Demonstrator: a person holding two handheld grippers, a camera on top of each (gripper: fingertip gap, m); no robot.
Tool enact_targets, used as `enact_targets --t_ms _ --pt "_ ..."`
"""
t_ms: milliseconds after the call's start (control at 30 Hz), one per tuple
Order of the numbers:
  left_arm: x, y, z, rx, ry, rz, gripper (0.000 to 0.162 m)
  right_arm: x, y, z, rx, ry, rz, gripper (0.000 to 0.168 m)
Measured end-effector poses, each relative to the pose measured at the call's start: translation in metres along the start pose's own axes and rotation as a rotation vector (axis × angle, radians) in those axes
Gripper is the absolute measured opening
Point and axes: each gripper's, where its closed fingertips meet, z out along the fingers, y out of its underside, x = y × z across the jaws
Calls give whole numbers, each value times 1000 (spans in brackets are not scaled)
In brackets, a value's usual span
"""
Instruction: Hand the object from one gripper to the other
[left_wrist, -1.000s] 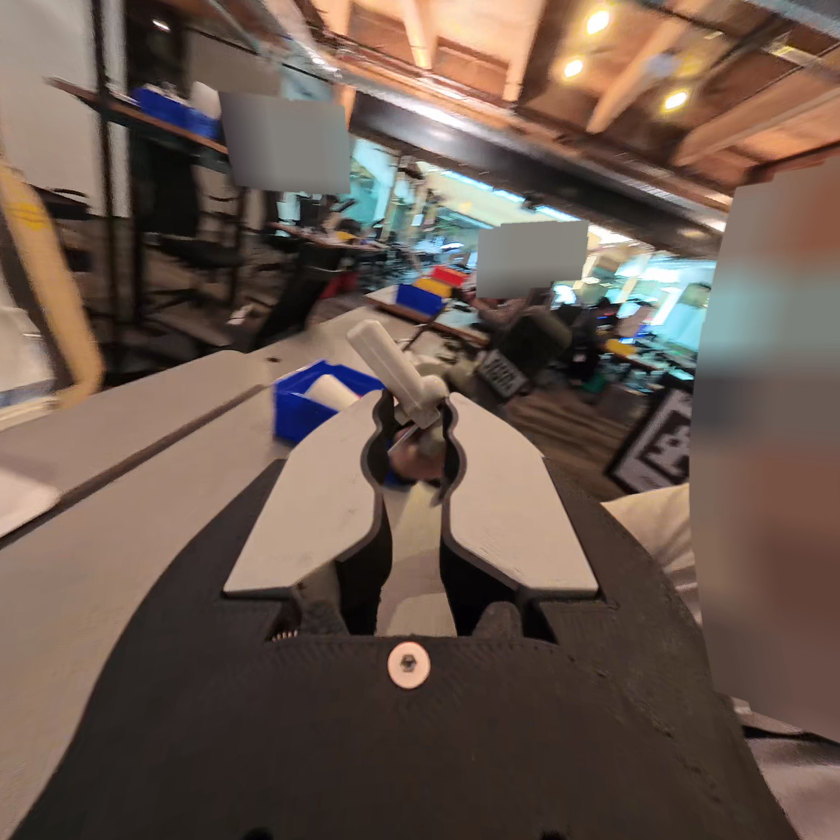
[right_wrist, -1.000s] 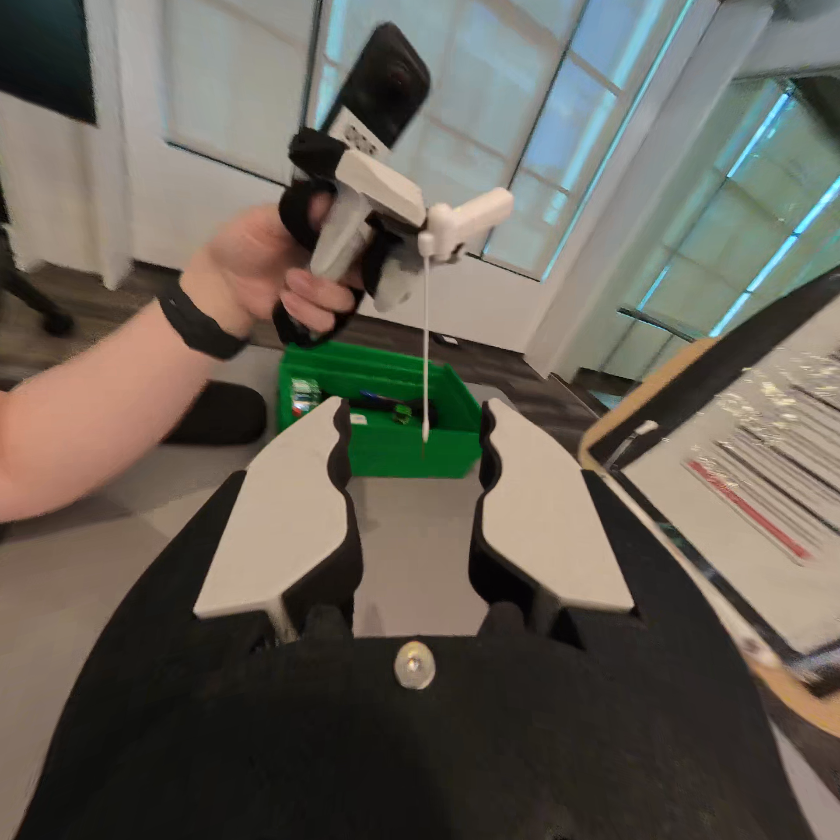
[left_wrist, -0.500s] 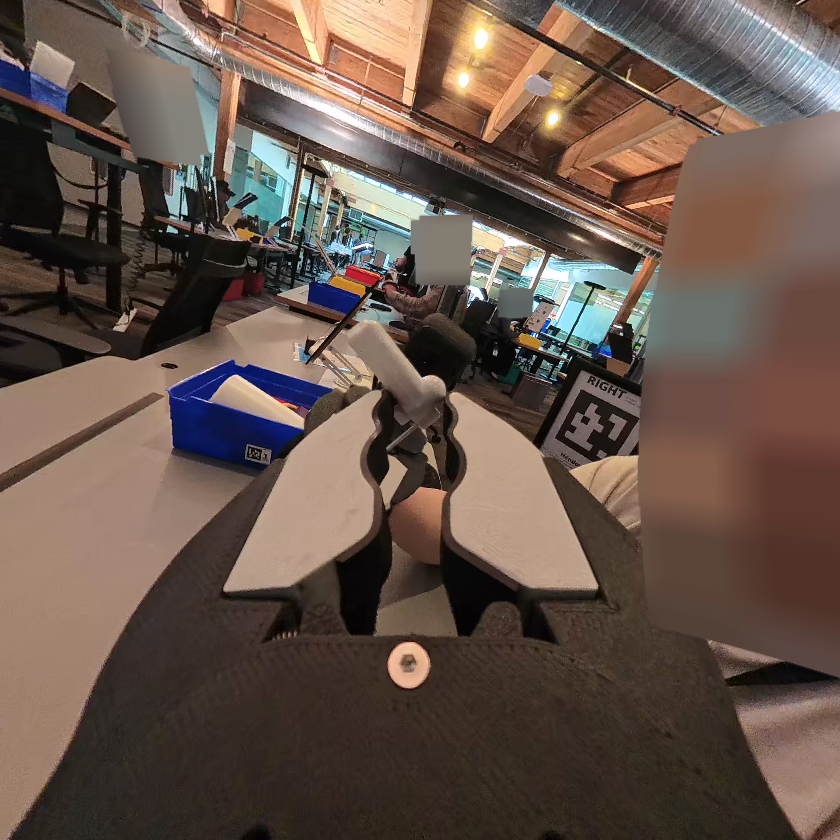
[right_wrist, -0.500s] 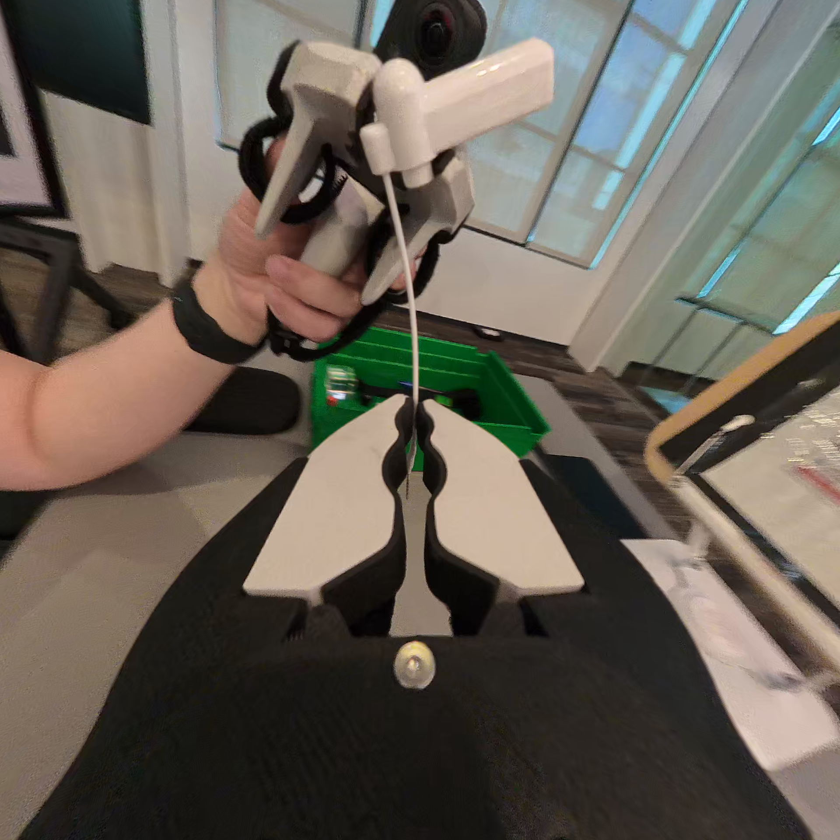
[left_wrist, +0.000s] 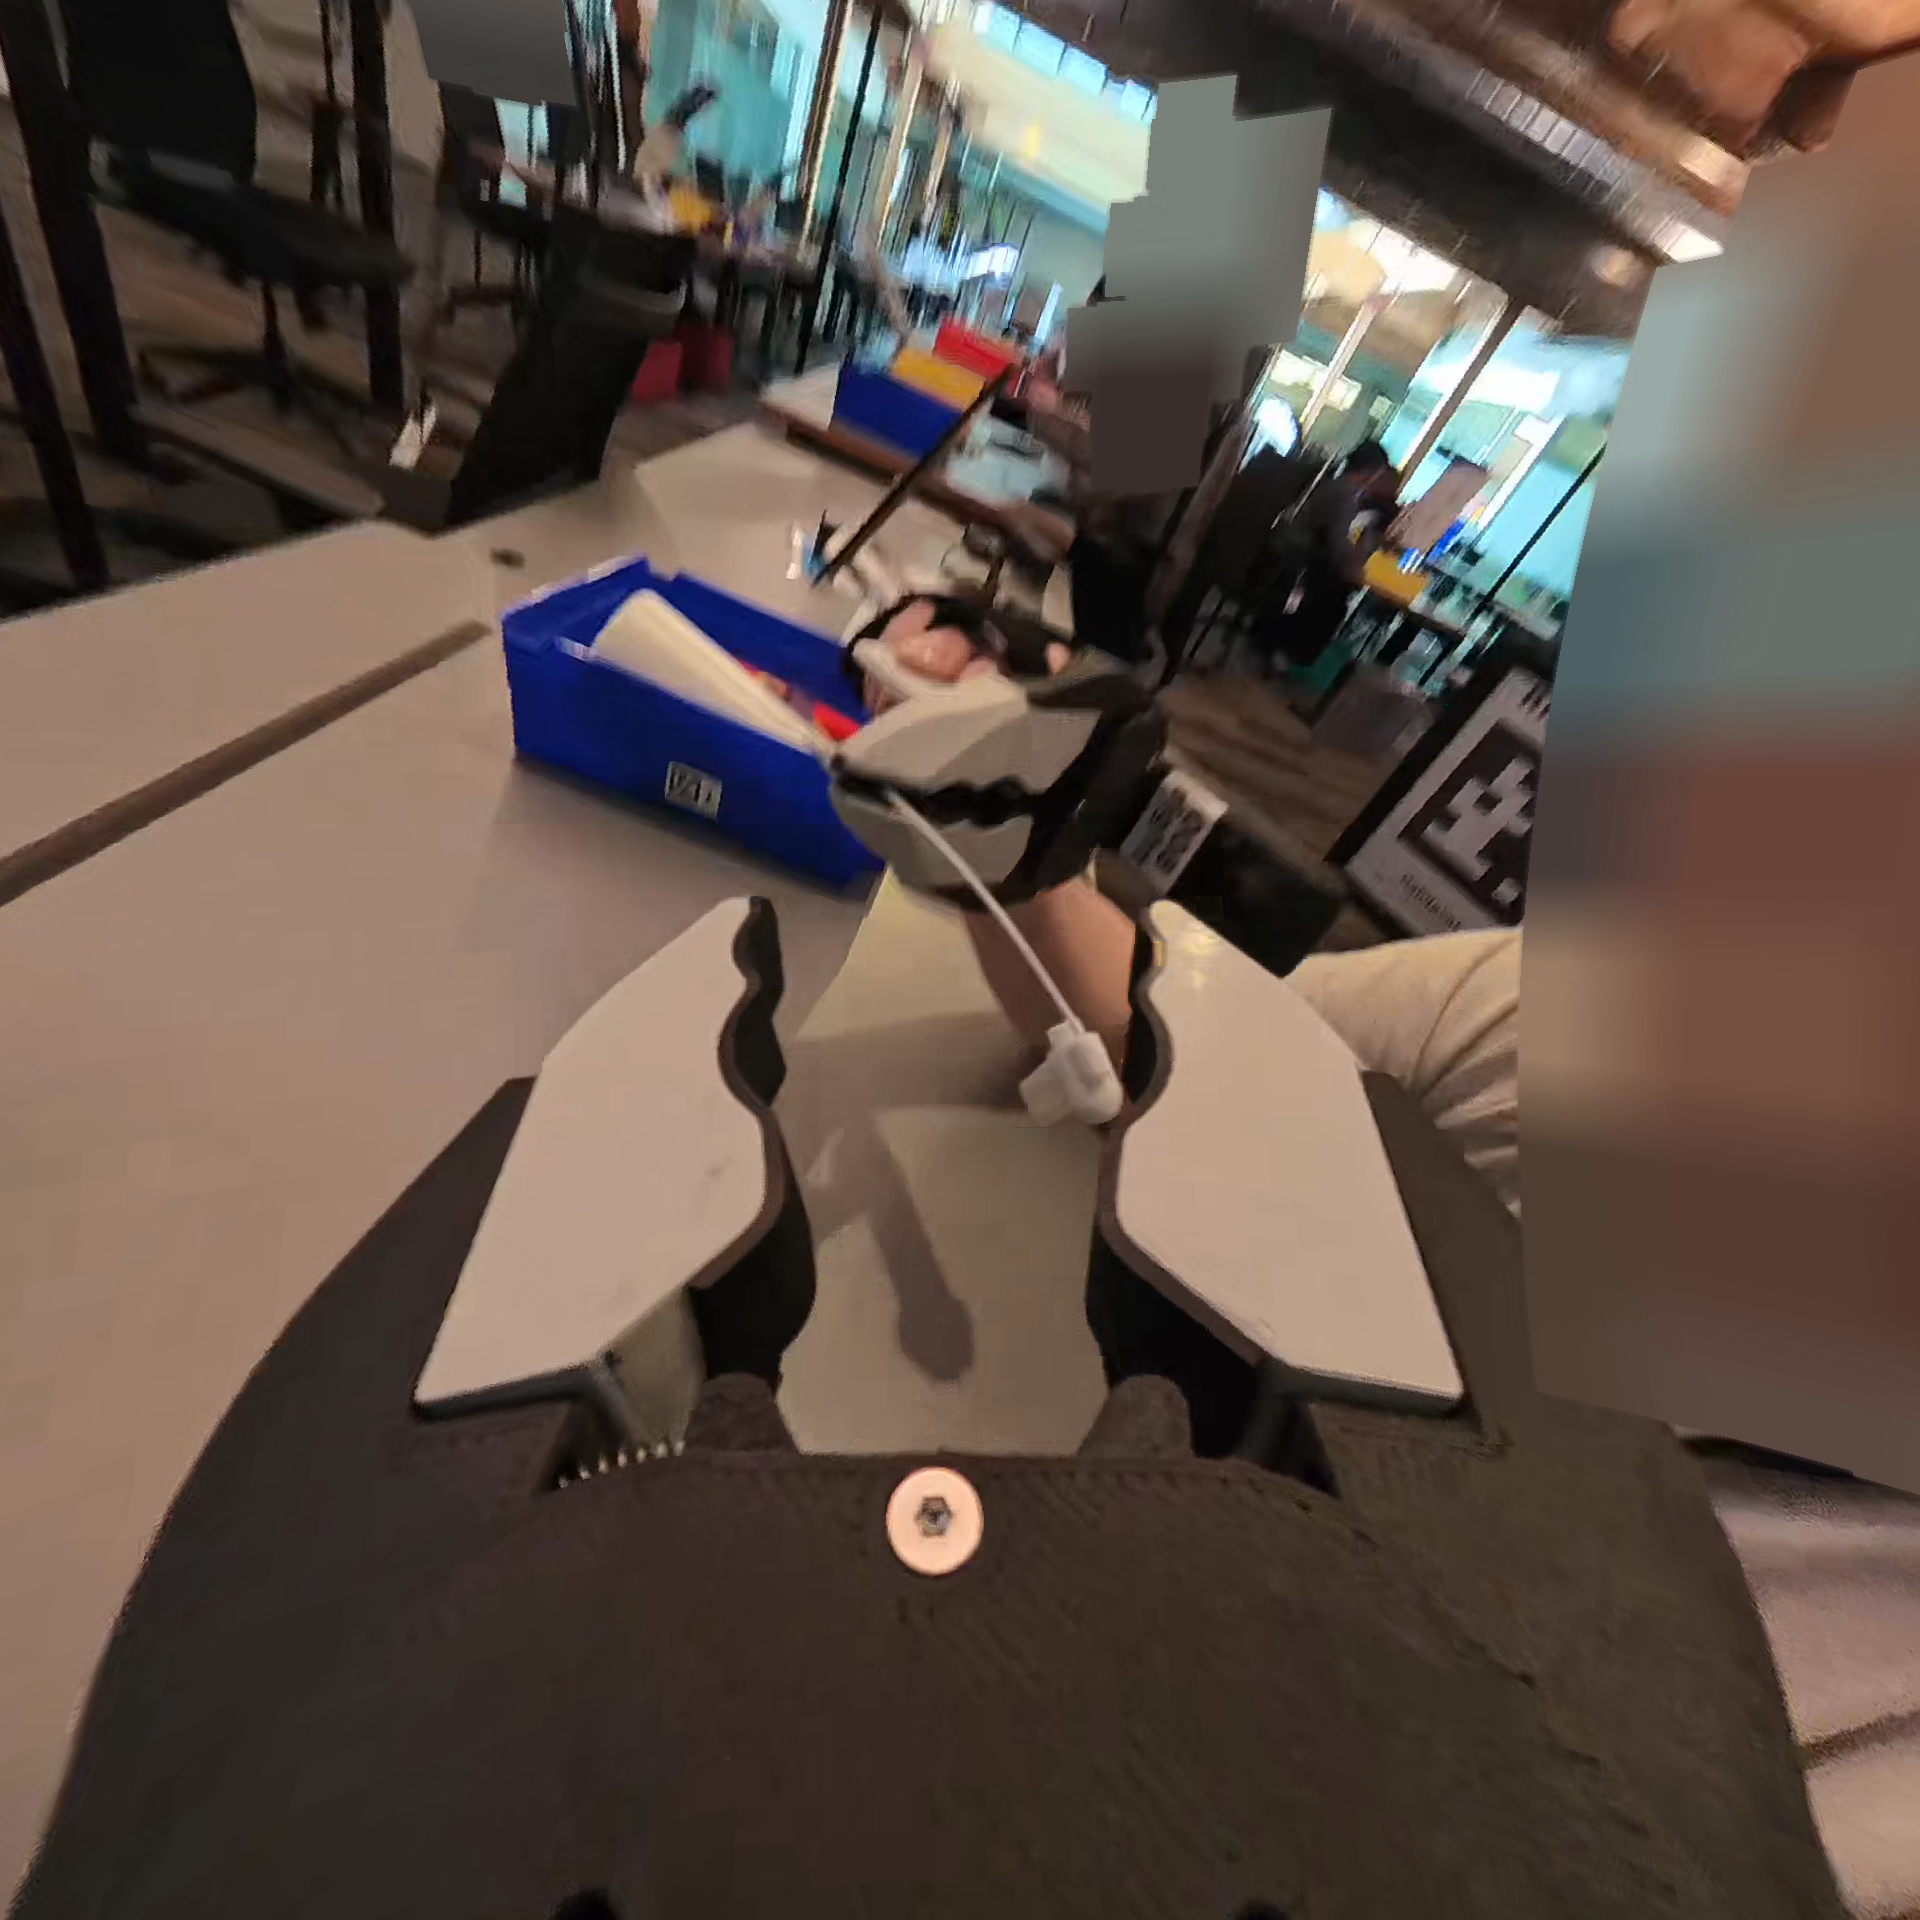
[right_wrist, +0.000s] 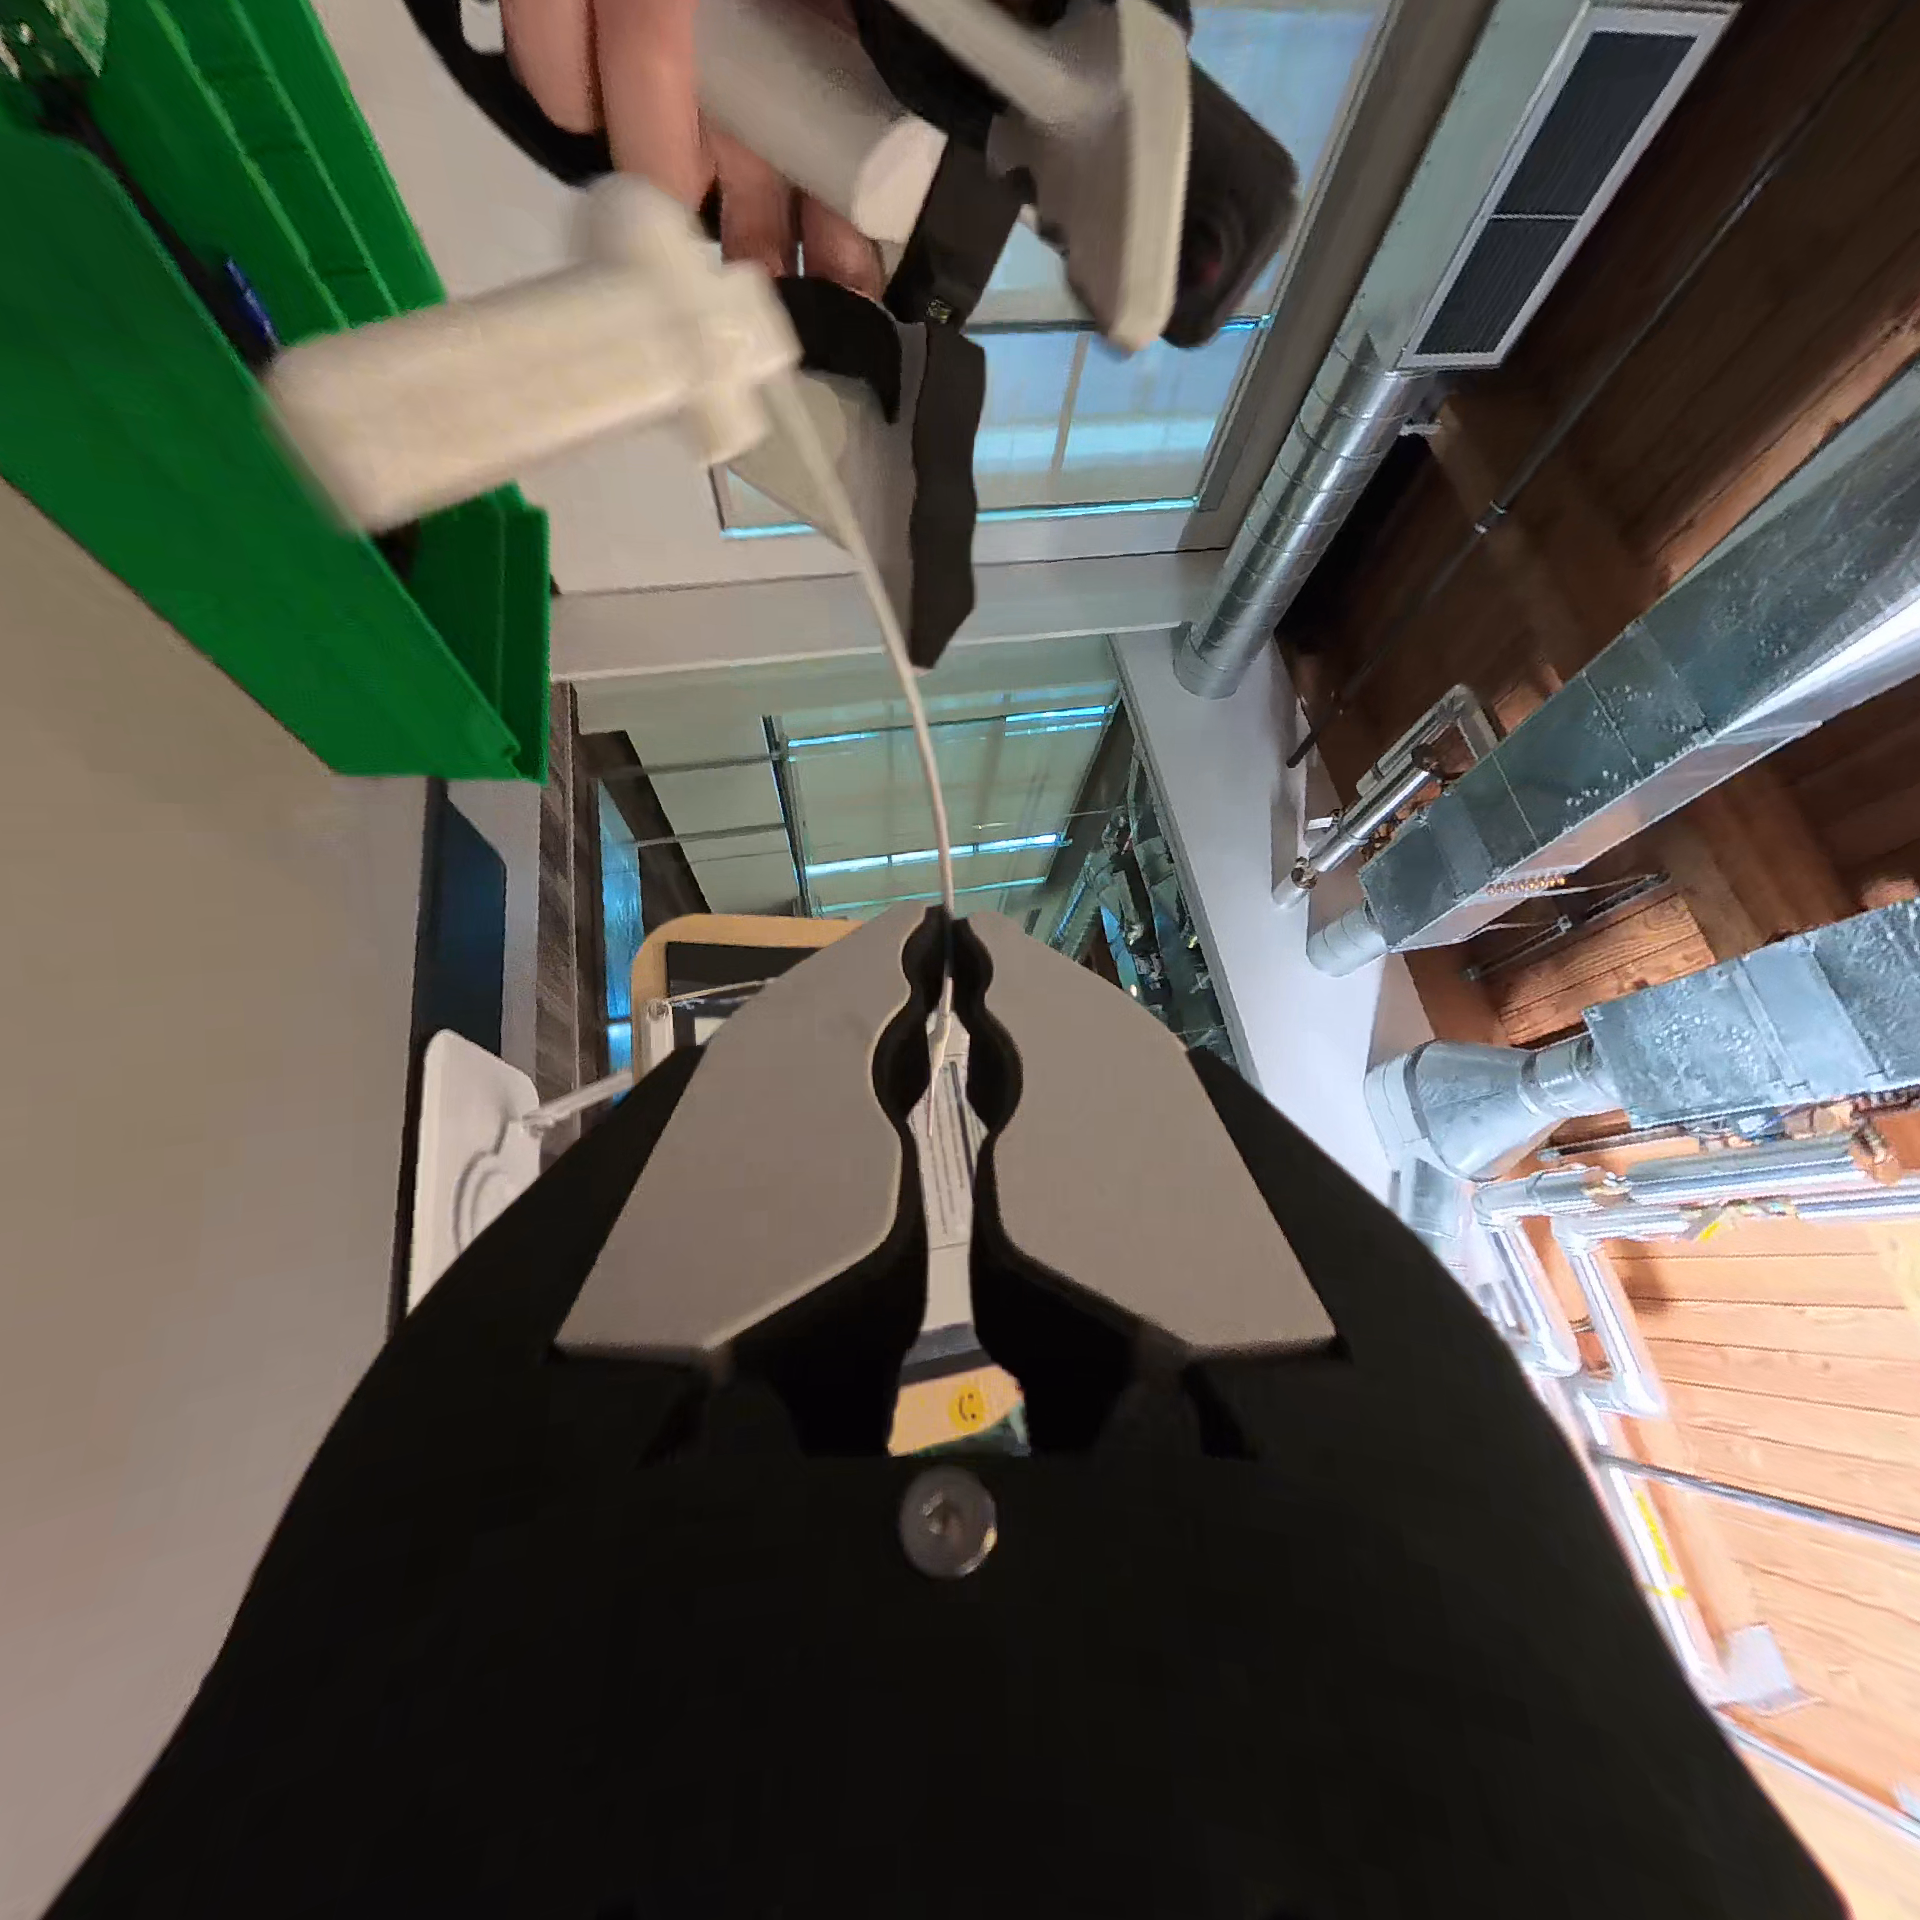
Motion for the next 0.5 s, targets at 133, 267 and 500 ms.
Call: enact_targets --t_ms 133,267,500 --pt "-8 22 25 -130 -53 2 45 -10 0 2 -18 -58 -13 2" --pt "-28 45 41 -263 -179 41 41 -21 8 6 -69 -109 -53 2" --pt "-48 47 49 -306 -314 150 1 -28 22 9 -119 -127 -61 2"
